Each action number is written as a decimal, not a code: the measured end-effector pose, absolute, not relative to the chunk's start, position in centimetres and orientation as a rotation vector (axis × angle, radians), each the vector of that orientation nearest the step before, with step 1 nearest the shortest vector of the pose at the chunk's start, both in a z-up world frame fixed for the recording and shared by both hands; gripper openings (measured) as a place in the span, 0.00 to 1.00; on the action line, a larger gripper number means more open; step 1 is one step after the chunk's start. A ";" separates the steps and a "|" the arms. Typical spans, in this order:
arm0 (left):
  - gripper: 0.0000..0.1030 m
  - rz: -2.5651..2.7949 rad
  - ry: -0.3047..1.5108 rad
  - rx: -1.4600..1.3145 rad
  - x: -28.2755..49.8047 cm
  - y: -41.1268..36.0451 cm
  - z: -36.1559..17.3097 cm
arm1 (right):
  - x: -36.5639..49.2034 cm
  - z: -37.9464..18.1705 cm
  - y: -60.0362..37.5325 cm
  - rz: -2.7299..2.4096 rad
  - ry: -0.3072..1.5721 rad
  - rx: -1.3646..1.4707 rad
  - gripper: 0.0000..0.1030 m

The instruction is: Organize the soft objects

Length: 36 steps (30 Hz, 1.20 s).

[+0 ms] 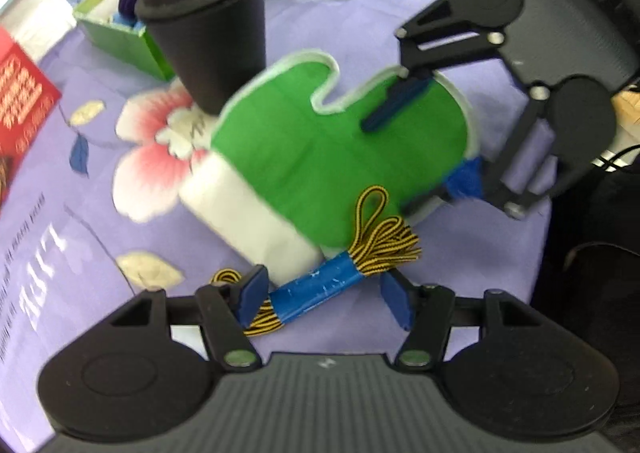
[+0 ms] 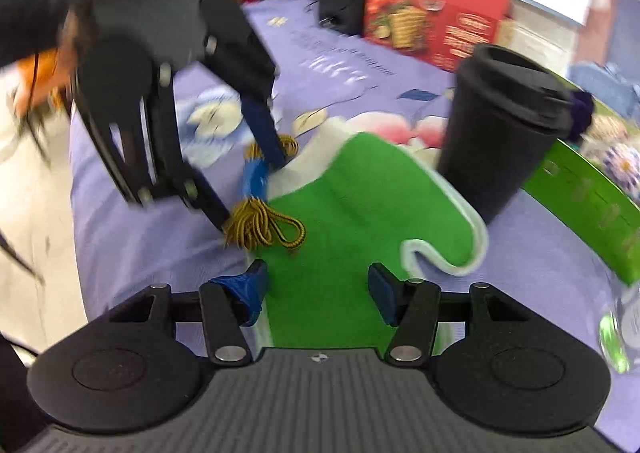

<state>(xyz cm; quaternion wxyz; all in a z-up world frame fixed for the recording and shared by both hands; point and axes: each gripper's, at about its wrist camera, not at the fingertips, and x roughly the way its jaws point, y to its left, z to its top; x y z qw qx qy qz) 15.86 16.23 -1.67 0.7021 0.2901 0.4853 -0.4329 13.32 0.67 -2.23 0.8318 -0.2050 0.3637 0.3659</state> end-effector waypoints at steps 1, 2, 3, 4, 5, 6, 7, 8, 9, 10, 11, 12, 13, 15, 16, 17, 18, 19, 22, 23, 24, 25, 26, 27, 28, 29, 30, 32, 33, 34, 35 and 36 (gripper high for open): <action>0.61 -0.961 1.082 0.652 15.2 16.5 -1.7 | 13.2 -2.6 0.9 0.762 0.760 -0.472 0.40; 0.61 -0.959 1.073 0.663 14.4 16.6 -1.7 | 13.1 -2.7 0.8 0.757 0.745 -0.480 0.40; 0.61 -0.956 1.067 0.676 13.8 16.8 -1.7 | 13.1 -2.7 0.6 0.752 0.745 -0.466 0.41; 0.62 -0.954 1.063 0.685 13.0 16.9 -1.7 | 13.3 -2.6 0.3 0.738 0.756 -0.447 0.41; 0.62 -0.950 1.062 0.683 12.6 17.1 -1.7 | 13.7 -2.6 -0.3 0.713 0.769 -0.420 0.41; 0.62 -0.940 1.066 0.678 12.4 17.2 -1.7 | 13.8 -2.4 -0.9 0.690 0.782 -0.388 0.41; 0.62 -0.935 1.070 0.678 12.2 17.3 -1.8 | 14.0 -2.1 -1.3 0.679 0.796 -0.347 0.41; 0.63 -0.933 1.067 0.683 12.0 17.3 -1.8 | 14.1 -1.6 -1.9 0.694 0.802 -0.305 0.41; 0.63 -0.930 1.063 0.693 11.9 17.3 -1.8 | 14.2 -1.2 -2.5 0.716 0.802 -0.270 0.41; 0.63 -0.926 1.060 0.703 11.9 17.1 -1.9 | 14.6 -0.8 -3.0 0.738 0.809 -0.242 0.41; 0.64 -0.925 1.058 0.712 11.9 16.9 -2.0 | 15.1 -0.5 -3.5 0.748 0.817 -0.223 0.41; 0.64 -0.925 1.053 0.724 11.7 16.8 -1.8 | 15.6 -0.4 -4.0 0.744 0.822 -0.209 0.42; 0.64 -0.927 1.046 0.735 11.6 16.7 -1.9 | 16.5 -0.4 -4.4 0.730 0.830 -0.190 0.42; 0.64 -0.932 1.038 0.740 11.8 16.8 -2.0 | 17.9 -0.6 -5.4 0.710 0.861 -0.131 0.42; 0.64 -0.933 1.036 0.737 11.9 16.8 -2.0 | 18.8 -1.0 -5.8 0.713 0.905 -0.083 0.42; 0.64 -0.936 1.035 0.733 12.1 16.8 -2.0 | 19.7 -1.6 -5.9 0.724 0.958 -0.038 0.42; 0.64 -0.937 1.034 0.729 12.2 16.8 -2.0 | 20.1 -2.2 -6.0 0.736 1.000 -0.004 0.44; 0.64 -0.939 1.035 0.725 12.2 16.9 -2.1 | 20.3 -2.6 -5.9 0.753 1.025 0.017 0.44; 0.65 -0.956 1.033 0.738 12.4 16.9 -2.1 | 20.1 -2.2 -5.1 0.806 1.034 0.053 0.45; 0.65 -0.961 1.032 0.751 12.4 16.9 -2.1 | 19.8 -1.9 -4.7 0.828 1.031 0.047 0.45; 0.65 -0.969 1.032 0.767 12.5 16.7 -2.2 | 19.6 -1.8 -4.2 0.845 1.033 0.032 0.45; 0.65 -0.976 1.031 0.789 12.5 16.6 -2.2 | 19.5 -1.7 -3.6 0.850 1.044 0.008 0.45; 0.65 -0.981 1.032 0.814 12.6 16.3 -2.3 | 19.2 -1.7 -2.9 0.847 1.056 -0.023 0.45; 0.65 -0.985 1.034 0.843 12.7 16.1 -2.4 | 18.9 -1.5 -2.2 0.845 1.063 -0.067 0.46; 0.65 -0.987 1.038 0.877 12.9 15.8 -2.6 | 18.6 -1.4 -1.3 0.842 1.068 -0.116 0.46; 0.67 -0.989 1.046 0.910 13.1 15.6 -2.8 | 18.1 -1.3 -0.6 0.833 1.070 -0.173 0.47; 0.67 -0.992 1.048 0.937 13.3 15.5 -2.9 | 17.7 -1.1 0.2 0.822 1.066 -0.221 0.47; 0.67 -1.018 1.055 0.964 13.7 15.3 -2.9 | 17.1 -0.9 1.3 0.811 1.072 -0.276 0.48; 0.67 -1.031 1.062 0.972 13.8 15.2 -3.0 | 16.8 -0.8 1.6 0.817 1.076 -0.276 0.48; 0.67 -1.039 1.068 0.979 14.0 15.2 -3.0 | 16.7 -0.7 1.6 0.822 1.083 -0.256 0.48; 0.67 -1.041 1.068 0.981 14.0 15.2 -3.1 | 16.6 -0.6 1.1 0.823 1.094 -0.229 0.50; 0.67 -1.040 1.068 0.976 14.0 15.3 -3.2 | 16.3 -0.6 1.2 0.823 1.102 -0.214 0.51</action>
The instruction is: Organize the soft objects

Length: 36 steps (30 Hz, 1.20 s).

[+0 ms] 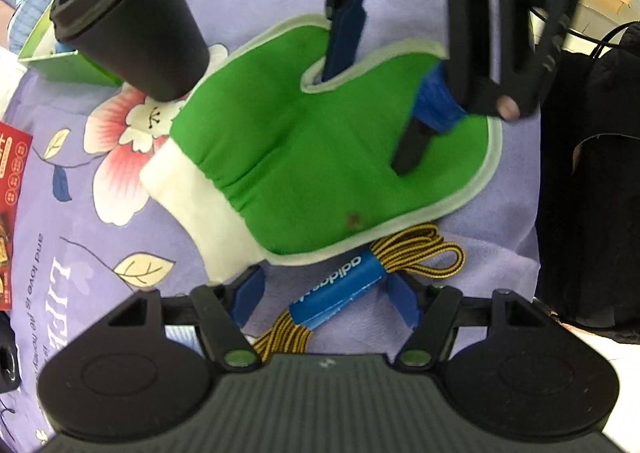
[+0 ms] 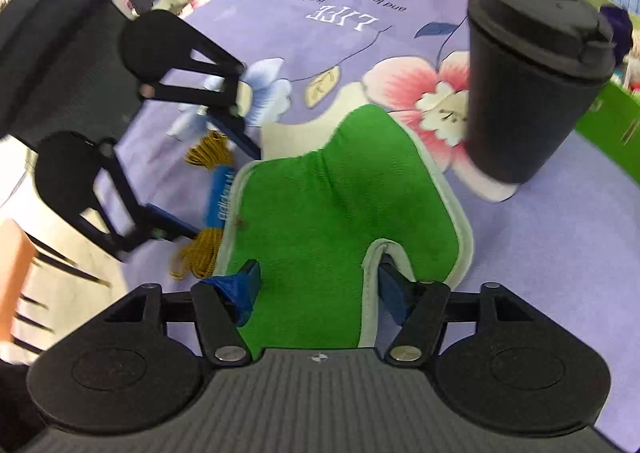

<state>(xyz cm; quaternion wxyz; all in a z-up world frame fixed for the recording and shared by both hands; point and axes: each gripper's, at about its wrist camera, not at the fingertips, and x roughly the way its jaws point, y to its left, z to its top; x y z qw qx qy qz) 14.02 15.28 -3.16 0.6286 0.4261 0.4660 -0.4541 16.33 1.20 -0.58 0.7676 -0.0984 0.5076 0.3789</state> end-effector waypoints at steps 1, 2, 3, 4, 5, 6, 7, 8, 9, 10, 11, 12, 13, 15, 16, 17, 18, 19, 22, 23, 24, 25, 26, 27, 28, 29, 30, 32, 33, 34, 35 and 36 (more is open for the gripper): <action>0.67 -1.038 1.065 0.971 14.0 15.4 -3.2 | 16.0 -0.8 1.5 0.812 1.102 -0.218 0.51; 0.67 -1.034 1.062 0.962 14.0 15.6 -3.1 | 15.6 -1.0 1.6 0.797 1.097 -0.238 0.52; 0.67 -1.028 1.062 0.952 14.0 15.7 -3.1 | 15.1 -1.2 1.8 0.787 1.085 -0.248 0.53; 0.67 -1.019 1.062 0.939 14.0 15.9 -3.1 | 14.7 -1.3 1.8 0.779 1.076 -0.235 0.54; 0.67 -1.012 1.062 0.923 14.0 16.0 -3.1 | 14.5 -1.5 1.9 0.763 1.068 -0.223 0.55; 0.67 -1.003 1.065 0.912 14.0 16.1 -3.2 | 14.4 -1.7 2.4 0.748 1.055 -0.227 0.56; 0.67 -0.996 1.063 0.903 14.0 16.2 -3.2 | 14.3 -1.9 2.8 0.741 1.041 -0.241 0.57; 0.67 -0.986 1.059 0.893 13.6 16.2 -3.2 | 14.0 -2.0 3.0 0.733 1.024 -0.253 0.58; 0.67 -0.975 1.057 0.884 13.5 16.2 -3.2 | 13.8 -2.2 3.1 0.727 1.003 -0.261 0.59; 0.67 -0.961 1.057 0.875 13.4 16.1 -3.3 | 13.8 -2.7 3.2 0.738 0.966 -0.287 0.59; 0.67 -0.951 1.053 0.870 13.2 16.1 -3.2 | 13.5 -3.1 3.1 0.759 0.921 -0.328 0.59; 0.67 -0.942 1.046 0.869 13.1 16.2 -3.2 | 13.2 -3.3 2.8 0.768 0.889 -0.336 0.57; 0.67 -0.934 1.039 0.865 12.8 16.2 -3.3 | 13.1 -3.5 2.3 0.766 0.865 -0.335 0.56; 0.67 -0.918 1.035 0.853 12.5 16.3 -3.2 | 12.5 -3.4 1.9 0.765 0.837 -0.394 0.53; 0.67 -0.912 1.033 0.851 12.4 16.3 -3.2 | 12.5 -3.2 1.7 0.757 0.839 -0.414 0.53; 0.67 -0.906 1.030 0.849 12.3 16.4 -3.1 | 12.5 -3.0 1.6 0.743 0.831 -0.442 0.54; 0.67 -0.900 1.029 0.847 12.2 16.4 -3.0 | 12.5 -2.9 1.3 0.724 0.816 -0.467 0.55; 0.67 -0.894 1.028 0.846 12.1 16.4 -3.0 | 12.7 -2.8 0.9 0.699 0.807 -0.474 0.55; 0.67 -0.887 1.024 0.849 11.8 16.5 -2.9 | 13.8 -2.2 -1.6 0.578 0.807 -0.452 0.57; 0.67 -0.887 1.022 0.851 11.7 16.6 -2.8 | 14.1 -2.0 -2.5 0.541 0.811 -0.448 0.58; 0.67 -0.888 1.020 0.852 11.7 16.6 -2.8 | 14.2 -1.6 -3.4 0.506 0.817 -0.458 0.58; 0.67 -0.888 1.020 0.851 11.6 16.6 -2.8 | 14.4 -1.1 -4.2 0.493 0.825 -0.445 0.58; 0.67 -0.889 1.022 0.849 11.7 16.6 -2.8 | 14.4 -0.4 -4.8 0.505 0.826 -0.399 0.58; 0.67 -0.890 1.023 0.846 11.7 16.7 -2.8 | 14.2 0.6 -5.4 0.536 0.818 -0.336 0.58; 0.67 -0.891 1.024 0.844 11.8 16.7 -2.9 | 14.0 1.7 -5.6 0.577 0.804 -0.274 0.58; 0.67 -0.892 1.025 0.842 12.0 16.7 -3.0 | 13.6 2.6 -5.5 0.614 0.791 -0.236 0.58; 0.67 -0.893 1.027 0.840 12.2 16.5 -3.2 | 13.3 3.2 -5.0 0.651 0.782 -0.233 0.58; 0.67 -0.894 1.027 0.836 12.3 16.6 -3.2 | 12.5 3.4 -3.0 0.695 0.784 -0.302 0.59; 0.67 -0.895 1.026 0.835 12.4 16.6 -3.3 | 12.0 3.4 -2.0 0.708 0.783 -0.342 0.59; 0.68 -0.895 1.025 0.833 12.4 16.6 -3.3 | 11.5 3.4 -0.9 0.722 0.776 -0.388 0.59; 0.68 -0.897 1.024 0.830 12.4 16.7 -3.3 | 10.9 3.2 0.1 0.738 0.769 -0.425 0.59; 0.68 -0.900 1.023 0.826 12.4 16.8 -3.4 | 10.3 3.0 1.0 0.760 0.750 -0.462 0.59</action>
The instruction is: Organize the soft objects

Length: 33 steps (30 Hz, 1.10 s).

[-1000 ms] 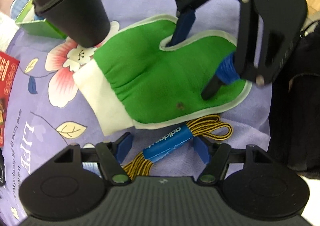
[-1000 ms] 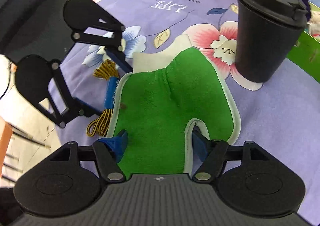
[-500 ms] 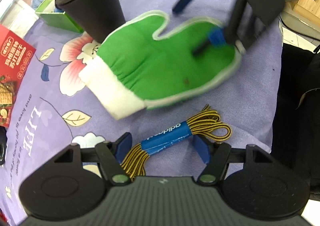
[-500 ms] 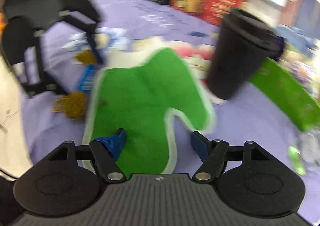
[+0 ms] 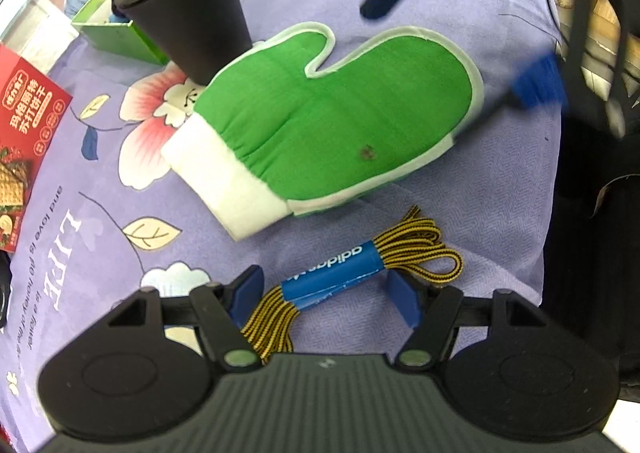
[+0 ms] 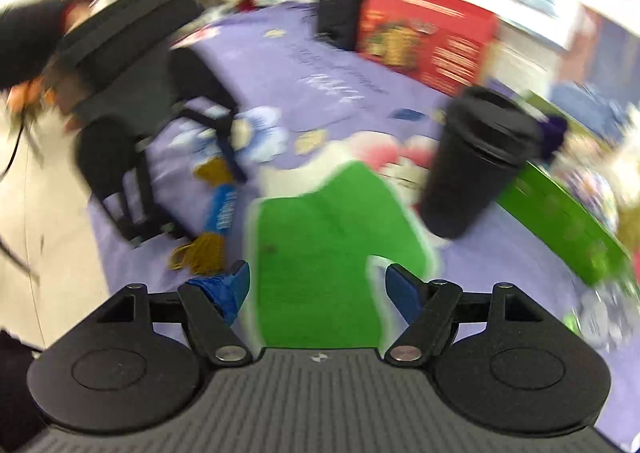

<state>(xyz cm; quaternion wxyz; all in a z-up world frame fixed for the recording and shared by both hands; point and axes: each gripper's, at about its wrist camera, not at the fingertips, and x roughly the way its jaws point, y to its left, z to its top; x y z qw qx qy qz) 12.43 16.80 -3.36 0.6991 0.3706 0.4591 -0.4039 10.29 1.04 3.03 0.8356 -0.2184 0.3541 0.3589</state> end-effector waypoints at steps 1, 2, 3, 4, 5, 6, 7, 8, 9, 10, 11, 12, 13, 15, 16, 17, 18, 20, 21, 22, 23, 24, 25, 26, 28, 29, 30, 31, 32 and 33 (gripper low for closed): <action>0.68 -0.902 1.023 0.821 12.5 16.9 -3.4 | 9.8 2.8 1.7 0.772 0.721 -0.491 0.59; 0.68 -0.904 1.025 0.816 12.6 17.0 -3.4 | 9.4 2.3 1.9 0.767 0.700 -0.515 0.59; 0.68 -0.907 1.025 0.814 12.6 17.0 -3.4 | 9.3 1.8 2.4 0.755 0.693 -0.537 0.59; 0.68 -0.911 1.025 0.814 12.7 17.0 -3.4 | 9.4 1.3 2.7 0.743 0.693 -0.557 0.59; 0.68 -0.916 1.023 0.817 12.7 17.0 -3.4 | 9.6 0.7 2.9 0.727 0.691 -0.579 0.59; 0.68 -0.920 1.021 0.821 12.7 17.0 -3.5 | 9.8 0.3 2.9 0.716 0.696 -0.599 0.59; 0.68 -0.925 1.020 0.824 12.7 17.0 -3.5 | 9.9 -0.1 2.9 0.704 0.703 -0.615 0.59; 0.68 -0.929 1.018 0.827 12.7 17.0 -3.5 | 9.9 -0.3 2.9 0.689 0.707 -0.627 0.60; 0.68 -0.934 1.017 0.832 12.7 16.9 -3.5 | 10.2 -0.4 2.7 0.682 0.711 -0.632 0.60; 0.68 -0.938 1.016 0.838 12.7 16.9 -3.5 | 10.2 -0.5 2.6 0.671 0.715 -0.635 0.60; 0.68 -0.942 1.015 0.844 12.7 16.8 -3.6 | 10.5 -0.5 2.4 0.659 0.724 -0.634 0.60; 0.68 -0.946 1.014 0.850 12.7 16.8 -3.6 | 11.0 -0.6 2.2 0.647 0.739 -0.629 0.61; 0.68 -0.950 1.014 0.857 12.6 16.6 -3.6 | 11.4 -0.8 1.8 0.636 0.755 -0.616 0.61; 0.69 -0.957 1.012 0.871 12.5 16.5 -3.5 | 12.2 -0.7 1.5 0.636 0.767 -0.584 0.61; 0.69 -0.960 1.013 0.877 12.6 16.4 -3.5 | 12.5 -0.7 1.5 0.638 0.768 -0.589 0.61; 0.69 -0.962 1.015 0.880 12.6 16.3 -3.5 | 12.8 -0.9 1.6 0.647 0.773 -0.610 0.62; 0.69 -0.964 1.015 0.883 12.6 16.2 -3.5 | 13.0 -1.0 1.8 0.655 0.769 -0.631 0.63; 0.69 -0.965 1.013 0.888 12.6 16.2 -3.5 | 13.6 -1.4 1.7 0.683 0.776 -0.648 0.64; 0.69 -0.965 1.013 0.889 12.6 16.2 -3.5 | 14.1 -1.6 1.5 0.702 0.786 -0.635 0.65; 0.69 -0.965 1.011 0.890 12.5 16.2 -3.5 | 14.6 -1.7 1.3 0.717 0.793 -0.611 0.65; 0.69 -0.965 1.009 0.890 12.4 16.3 -3.5 | 14.9 -1.8 1.0 0.729 0.811 -0.581 0.67; 0.69 -0.967 1.008 0.889 12.4 16.3 -3.5 | 15.5 -1.9 0.6 0.737 0.833 -0.549 0.69; 0.69 -0.969 1.008 0.887 12.4 16.4 -3.6 | 15.9 -1.9 0.4 0.742 0.851 -0.522 0.71; 0.69 -0.972 1.008 0.884 12.5 16.4 -3.6 | 16.2 -1.9 0.3 0.747 0.862 -0.508 0.73; 0.69 -0.981 1.009 0.881 12.7 16.5 -3.6 | 16.7 -2.4 0.1 0.760 0.867 -0.481 0.77; 0.69 -0.986 1.007 0.883 12.7 16.5 -3.6 | 16.9 -2.7 -0.2 0.773 0.865 -0.452 0.81; 0.69 -0.993 1.001 0.887 12.8 16.6 -3.6 | 17.0 -2.8 -0.5 0.780 0.864 -0.431 0.83; 0.69 -0.997 0.998 0.895 12.8 16.5 -3.6 | 17.0 -2.9 -0.5 0.783 0.863 -0.432 0.83; 0.69 -1.002 0.992 0.907 12.8 16.5 -3.5 | 17.0 -2.8 -0.4 0.782 0.869 -0.432 0.84; 0.69 -1.009 0.984 0.922 12.7 16.4 -3.5 | 17.1 -2.7 -0.3 0.783 0.878 -0.435 0.85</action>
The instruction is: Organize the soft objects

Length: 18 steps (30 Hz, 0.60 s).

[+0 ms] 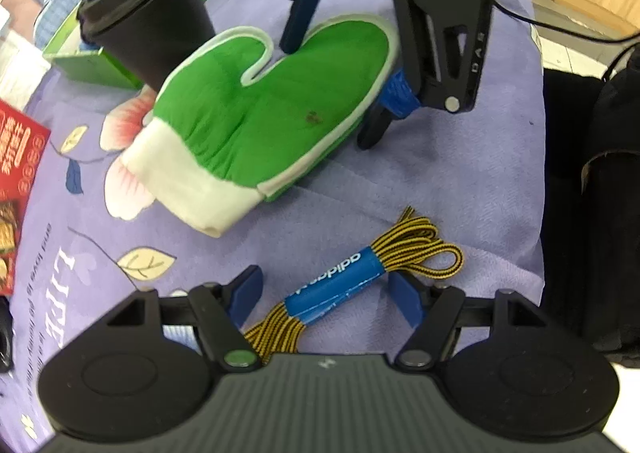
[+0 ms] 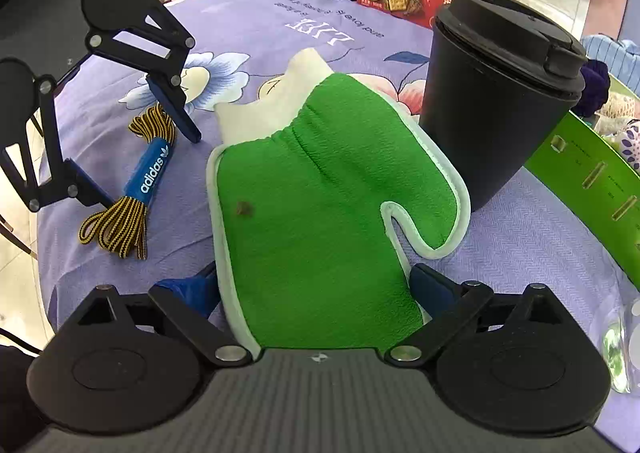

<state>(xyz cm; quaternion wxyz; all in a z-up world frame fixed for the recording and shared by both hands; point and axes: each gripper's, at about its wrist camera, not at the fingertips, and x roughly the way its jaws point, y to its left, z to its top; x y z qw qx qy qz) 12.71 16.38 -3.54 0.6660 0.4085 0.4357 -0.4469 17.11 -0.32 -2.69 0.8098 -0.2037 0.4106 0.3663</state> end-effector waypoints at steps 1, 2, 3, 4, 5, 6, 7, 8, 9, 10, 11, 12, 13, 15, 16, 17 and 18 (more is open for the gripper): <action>0.69 -1.016 0.981 0.933 12.7 16.3 -3.6 | 17.2 -2.6 -0.2 0.785 0.884 -0.447 0.85; 0.69 -1.019 0.984 0.937 12.7 16.1 -3.7 | 17.4 -2.5 0.0 0.787 0.891 -0.454 0.87; 0.69 -1.019 0.989 0.936 12.8 16.1 -3.7 | 17.6 -2.5 0.1 0.789 0.897 -0.454 0.87; 0.67 -1.021 0.995 0.933 12.8 16.1 -3.6 | 17.8 -2.6 0.0 0.790 0.903 -0.446 0.88; 0.64 -1.024 1.001 0.928 12.8 16.0 -3.5 | 18.2 -2.7 -0.1 0.794 0.910 -0.425 0.89; 0.63 -1.024 1.005 0.921 12.8 16.1 -3.5 | 18.5 -2.8 -0.2 0.794 0.914 -0.404 0.89; 0.62 -1.019 1.005 0.915 12.8 16.1 -3.5 | 18.8 -2.9 -0.3 0.791 0.920 -0.387 0.89; 0.59 -1.015 1.011 0.903 12.7 16.1 -3.5 | 18.8 -2.9 -0.2 0.791 0.923 -0.385 0.89; 0.46 -1.013 1.011 0.885 12.6 16.1 -3.4 | 18.9 -2.9 0.0 0.792 0.928 -0.393 0.88; 0.33 -1.006 1.002 0.870 12.5 16.1 -3.3 | 19.1 -2.9 0.1 0.791 0.934 -0.400 0.87; 0.22 -0.992 0.991 0.855 12.3 16.0 -3.2 | 19.0 -2.8 0.2 0.794 0.932 -0.408 0.84; 0.19 -0.978 0.985 0.839 12.2 16.0 -3.2 | 19.0 -2.7 0.3 0.796 0.928 -0.411 0.77; 0.16 -0.967 0.983 0.822 12.1 16.0 -3.2 | 18.9 -2.6 0.2 0.802 0.925 -0.405 0.69; 0.14 -0.943 0.977 0.788 11.9 16.1 -3.1 | 18.3 -1.9 -0.1 0.824 0.901 -0.391 0.23; 0.14 -0.930 0.976 0.767 11.8 16.3 -3.0 | 18.1 -1.7 -0.4 0.823 0.899 -0.381 0.19; 0.14 -0.913 0.980 0.736 11.9 16.4 -2.9 | 17.9 -1.6 -0.5 0.820 0.899 -0.383 0.16; 0.14 -0.893 0.991 0.701 12.0 16.6 -2.9 | 17.7 -1.6 -0.7 0.813 0.900 -0.378 0.14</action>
